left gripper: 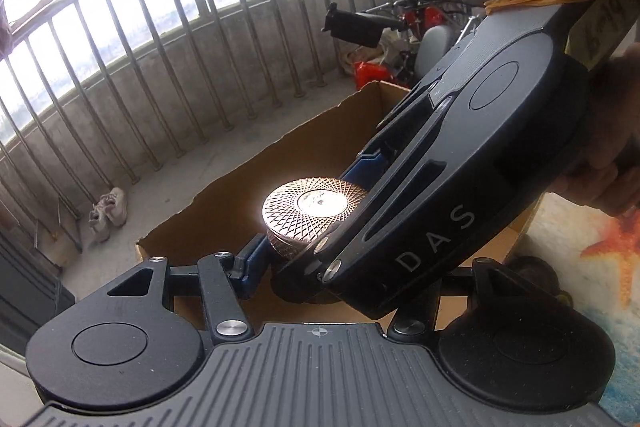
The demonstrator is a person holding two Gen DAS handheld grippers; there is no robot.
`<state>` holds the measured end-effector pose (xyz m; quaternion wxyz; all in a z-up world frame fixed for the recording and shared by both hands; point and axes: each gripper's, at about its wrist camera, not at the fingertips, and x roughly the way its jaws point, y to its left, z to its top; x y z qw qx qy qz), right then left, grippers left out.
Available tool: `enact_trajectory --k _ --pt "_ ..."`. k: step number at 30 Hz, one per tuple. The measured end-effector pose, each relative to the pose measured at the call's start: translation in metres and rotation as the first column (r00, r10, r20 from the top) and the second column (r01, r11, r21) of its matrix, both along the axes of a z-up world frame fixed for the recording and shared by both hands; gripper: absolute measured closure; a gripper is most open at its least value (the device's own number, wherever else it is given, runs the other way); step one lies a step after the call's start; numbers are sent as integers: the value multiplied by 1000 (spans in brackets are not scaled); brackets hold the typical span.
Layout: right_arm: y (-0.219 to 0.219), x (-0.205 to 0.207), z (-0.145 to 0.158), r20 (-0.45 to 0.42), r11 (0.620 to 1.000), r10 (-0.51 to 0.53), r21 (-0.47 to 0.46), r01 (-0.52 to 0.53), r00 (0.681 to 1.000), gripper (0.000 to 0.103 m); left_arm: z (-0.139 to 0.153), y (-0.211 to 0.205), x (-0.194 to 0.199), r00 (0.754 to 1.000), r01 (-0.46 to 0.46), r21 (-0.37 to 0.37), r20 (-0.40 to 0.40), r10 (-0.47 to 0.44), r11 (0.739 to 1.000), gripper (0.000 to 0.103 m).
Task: Organize rigid objects
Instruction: 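Carry the gold jar into the cardboard box and lower it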
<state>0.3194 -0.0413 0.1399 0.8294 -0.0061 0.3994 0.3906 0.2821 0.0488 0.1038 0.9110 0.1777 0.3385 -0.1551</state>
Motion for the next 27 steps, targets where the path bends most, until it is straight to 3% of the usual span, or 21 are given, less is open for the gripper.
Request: enact_trajectory --k 6,9,13,21,27 --pt "30 72 -57 -125 998 -50 -49 45 991 42 -34 34 52 990 -27 27 -141 30 999 48" --pt "36 87 -81 -199 996 -83 -46 75 976 43 -46 36 61 979 -37 92 -198 55 995 47" --pt "26 104 -107 -378 993 -107 9 119 920 45 -48 27 68 975 -3 194 -216 46 981 47" --pt "23 120 -113 -414 977 -208 -42 209 886 45 -49 18 73 977 15 284 -209 47 959 44" --pt "28 129 -123 -450 973 -219 -38 227 865 40 -43 26 71 976 -19 333 -198 90 943 41"
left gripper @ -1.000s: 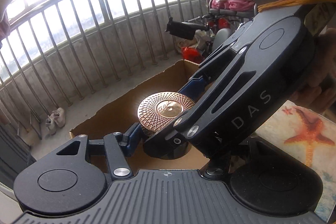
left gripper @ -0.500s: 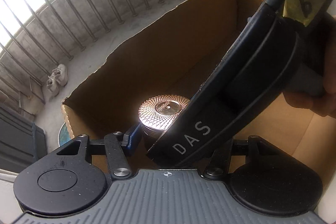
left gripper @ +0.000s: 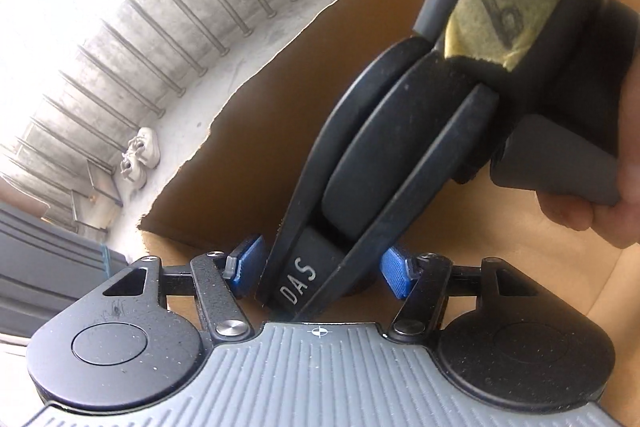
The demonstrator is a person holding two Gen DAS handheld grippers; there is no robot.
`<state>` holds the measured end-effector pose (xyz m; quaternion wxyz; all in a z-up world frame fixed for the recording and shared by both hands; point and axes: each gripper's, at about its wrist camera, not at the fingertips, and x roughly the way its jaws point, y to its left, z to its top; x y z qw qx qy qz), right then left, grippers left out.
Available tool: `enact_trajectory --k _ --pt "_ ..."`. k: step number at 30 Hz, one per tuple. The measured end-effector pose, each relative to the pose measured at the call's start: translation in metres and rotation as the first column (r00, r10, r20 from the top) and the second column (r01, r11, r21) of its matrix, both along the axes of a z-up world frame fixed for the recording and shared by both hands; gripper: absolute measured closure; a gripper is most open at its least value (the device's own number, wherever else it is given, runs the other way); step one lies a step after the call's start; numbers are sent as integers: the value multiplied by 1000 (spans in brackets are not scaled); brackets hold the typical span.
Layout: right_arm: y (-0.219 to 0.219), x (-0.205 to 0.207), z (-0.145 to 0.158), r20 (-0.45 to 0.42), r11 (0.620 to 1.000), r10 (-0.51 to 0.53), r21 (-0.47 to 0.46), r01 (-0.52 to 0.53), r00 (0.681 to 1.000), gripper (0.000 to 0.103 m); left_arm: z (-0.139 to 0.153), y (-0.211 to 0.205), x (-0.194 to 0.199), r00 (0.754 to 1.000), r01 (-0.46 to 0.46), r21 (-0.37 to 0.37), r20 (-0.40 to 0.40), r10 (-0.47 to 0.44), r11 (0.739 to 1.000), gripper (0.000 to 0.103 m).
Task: Organize rigid objects
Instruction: 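Carry the gold jar into the cardboard box and lower it, then open the right gripper and withdraw it from the box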
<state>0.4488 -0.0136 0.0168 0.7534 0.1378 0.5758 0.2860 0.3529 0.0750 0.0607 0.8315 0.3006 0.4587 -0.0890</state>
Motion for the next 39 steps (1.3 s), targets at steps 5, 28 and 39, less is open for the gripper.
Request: enact_trajectory --k 5,28,39 --pt "-6 1 6 13 999 -25 29 24 1000 38 2 5 -6 1000 -9 32 -2 9 999 48" --pt "-40 -1 31 35 976 -146 166 138 989 76 15 2 2 997 -73 23 13 72 997 80" --pt "-82 -49 100 170 970 -149 216 110 974 75 96 6 -90 971 -22 -123 233 50 992 68"
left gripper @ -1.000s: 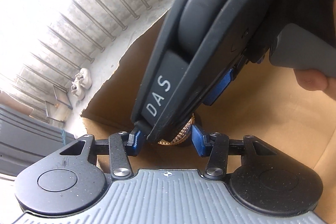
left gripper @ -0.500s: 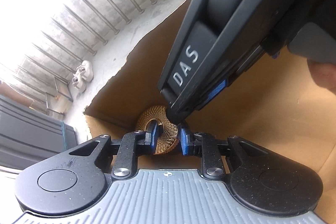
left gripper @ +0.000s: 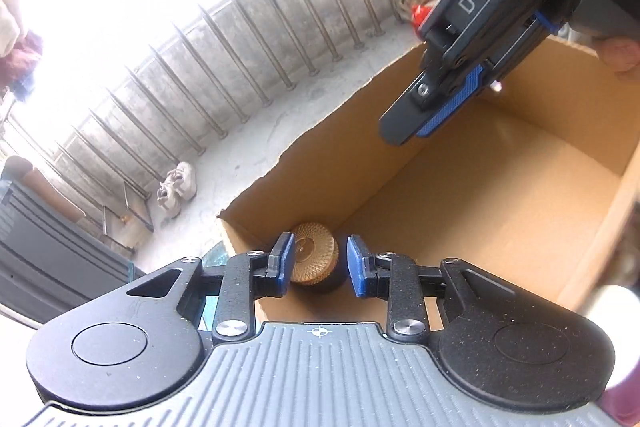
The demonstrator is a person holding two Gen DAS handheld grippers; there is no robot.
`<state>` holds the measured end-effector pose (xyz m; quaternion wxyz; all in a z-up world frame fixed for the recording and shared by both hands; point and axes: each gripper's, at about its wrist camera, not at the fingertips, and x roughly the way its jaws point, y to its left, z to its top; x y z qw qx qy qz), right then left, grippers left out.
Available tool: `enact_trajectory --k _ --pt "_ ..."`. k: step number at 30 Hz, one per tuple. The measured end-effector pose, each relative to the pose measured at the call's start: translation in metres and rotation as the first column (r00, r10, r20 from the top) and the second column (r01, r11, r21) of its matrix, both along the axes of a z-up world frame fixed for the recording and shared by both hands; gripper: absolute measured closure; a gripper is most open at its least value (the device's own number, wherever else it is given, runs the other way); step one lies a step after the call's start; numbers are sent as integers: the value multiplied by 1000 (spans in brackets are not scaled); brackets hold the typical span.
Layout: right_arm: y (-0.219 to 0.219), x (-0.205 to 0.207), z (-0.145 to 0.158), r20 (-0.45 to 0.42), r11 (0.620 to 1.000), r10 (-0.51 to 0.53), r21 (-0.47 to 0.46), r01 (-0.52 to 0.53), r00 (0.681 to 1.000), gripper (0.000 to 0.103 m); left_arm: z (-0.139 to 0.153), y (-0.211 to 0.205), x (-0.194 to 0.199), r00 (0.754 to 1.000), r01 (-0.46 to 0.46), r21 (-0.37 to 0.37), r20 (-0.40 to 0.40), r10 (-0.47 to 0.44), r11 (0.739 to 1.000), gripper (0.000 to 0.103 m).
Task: Organize rigid objects
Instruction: 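Open the right gripper and withdraw it from the box, then grasp the pink lid by its rim with the right gripper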
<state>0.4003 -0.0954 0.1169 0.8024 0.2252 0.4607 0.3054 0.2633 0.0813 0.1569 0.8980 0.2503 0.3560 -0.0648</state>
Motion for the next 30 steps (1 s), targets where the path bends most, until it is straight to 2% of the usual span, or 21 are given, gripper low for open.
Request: enact_trajectory --k 3,4,6,8,11,12,18,21,24,28,30 --pt "-24 -35 32 121 999 -34 -37 38 992 74 23 4 -55 995 17 -105 101 -7 994 57" --pt "-35 -54 43 175 997 -61 -42 70 983 74 29 0 -74 991 26 -133 131 -9 991 56" --pt "-54 -88 55 257 989 -121 -55 140 959 73 23 2 -95 988 26 -198 154 5 980 56" --pt "-72 -122 58 303 977 -167 -74 198 938 73 15 2 -108 989 30 -247 147 7 969 56" --pt "-97 -174 50 285 969 -211 -67 239 935 73 5 -1 -142 987 22 -296 157 26 955 44" --pt "-101 -186 46 277 969 -215 -58 240 936 73 -6 10 -143 987 12 -313 154 38 950 43" --pt "-122 -270 14 267 961 -251 -43 272 930 73 -35 12 -165 996 -25 -415 70 59 910 41" --pt "-124 -302 2 266 966 -238 -40 257 934 71 -51 17 -167 997 -71 -482 1 81 873 41" --pt "-112 -315 -11 262 965 -224 -76 252 939 67 -66 20 -164 994 -109 -542 -36 107 833 41" --pt "-95 -315 -33 217 969 -196 -109 224 956 67 -87 25 -156 988 -150 -570 -63 139 808 41" --pt "-85 -316 -47 191 969 -186 -128 212 964 67 -93 27 -152 986 -163 -596 -83 142 786 41"
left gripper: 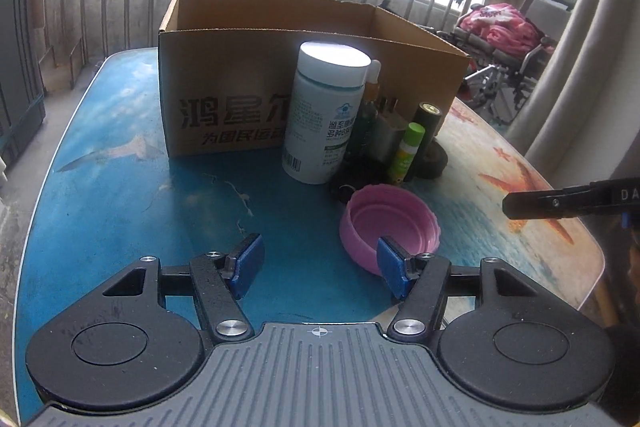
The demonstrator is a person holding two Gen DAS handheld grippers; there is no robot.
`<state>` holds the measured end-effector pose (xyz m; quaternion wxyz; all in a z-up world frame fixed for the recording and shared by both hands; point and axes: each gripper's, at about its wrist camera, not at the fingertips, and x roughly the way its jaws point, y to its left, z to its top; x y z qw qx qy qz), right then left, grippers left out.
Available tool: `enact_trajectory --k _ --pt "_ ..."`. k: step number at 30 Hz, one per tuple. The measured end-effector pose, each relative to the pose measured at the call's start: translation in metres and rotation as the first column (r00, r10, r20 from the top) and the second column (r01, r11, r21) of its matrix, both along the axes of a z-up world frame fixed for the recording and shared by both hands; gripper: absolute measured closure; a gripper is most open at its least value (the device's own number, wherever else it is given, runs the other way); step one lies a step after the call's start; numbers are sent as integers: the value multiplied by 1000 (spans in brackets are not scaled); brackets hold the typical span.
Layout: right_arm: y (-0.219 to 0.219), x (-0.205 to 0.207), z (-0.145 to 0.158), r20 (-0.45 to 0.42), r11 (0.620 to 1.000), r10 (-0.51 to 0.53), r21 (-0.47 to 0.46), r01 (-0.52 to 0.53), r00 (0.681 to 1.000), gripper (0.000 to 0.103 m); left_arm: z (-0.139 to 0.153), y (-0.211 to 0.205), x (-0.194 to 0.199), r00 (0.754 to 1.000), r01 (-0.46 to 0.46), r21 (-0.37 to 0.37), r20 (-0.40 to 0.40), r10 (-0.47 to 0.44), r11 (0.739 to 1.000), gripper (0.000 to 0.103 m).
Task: Organize rigid objects
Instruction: 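Grasp the pink lid by its rim with the right gripper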
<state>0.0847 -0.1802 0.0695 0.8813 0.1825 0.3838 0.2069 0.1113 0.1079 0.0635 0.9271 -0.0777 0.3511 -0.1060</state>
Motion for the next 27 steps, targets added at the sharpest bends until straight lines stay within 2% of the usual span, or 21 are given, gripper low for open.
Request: enact_trajectory --k 5,9,13,15,18,20,24,25,27 --pt "27 3 -32 -61 998 42 -34 -44 997 67 -17 -4 11 1000 12 -3 -29 -12 1000 42" --pt "36 3 -41 -66 998 48 -29 -50 997 67 -21 -10 10 999 36 23 -26 -35 999 47" --pt "38 3 -41 -45 998 46 -45 -48 998 66 -22 -14 6 998 59 52 -21 -58 997 66" --pt "35 3 -40 -44 998 44 -39 -46 998 67 -21 -16 1 997 69 59 -24 -68 996 87" --pt "31 1 -40 -44 999 44 -23 -45 998 67 -21 -14 -3 996 80 15 -40 -79 997 97" --pt "28 0 -41 -43 999 40 -13 -40 998 67 -22 -14 -6 996 79 12 -38 -79 997 102" --pt "26 -1 -41 -36 999 44 -4 -44 998 67 -24 -14 -16 997 73 17 -10 -72 997 103" --pt "26 -1 -41 -33 999 49 -12 -49 998 67 -24 -13 -17 998 69 3 -14 -69 998 103" --pt "26 -1 -39 -33 998 47 -28 -48 998 67 -23 -4 -14 998 33 -78 -42 -36 996 101"
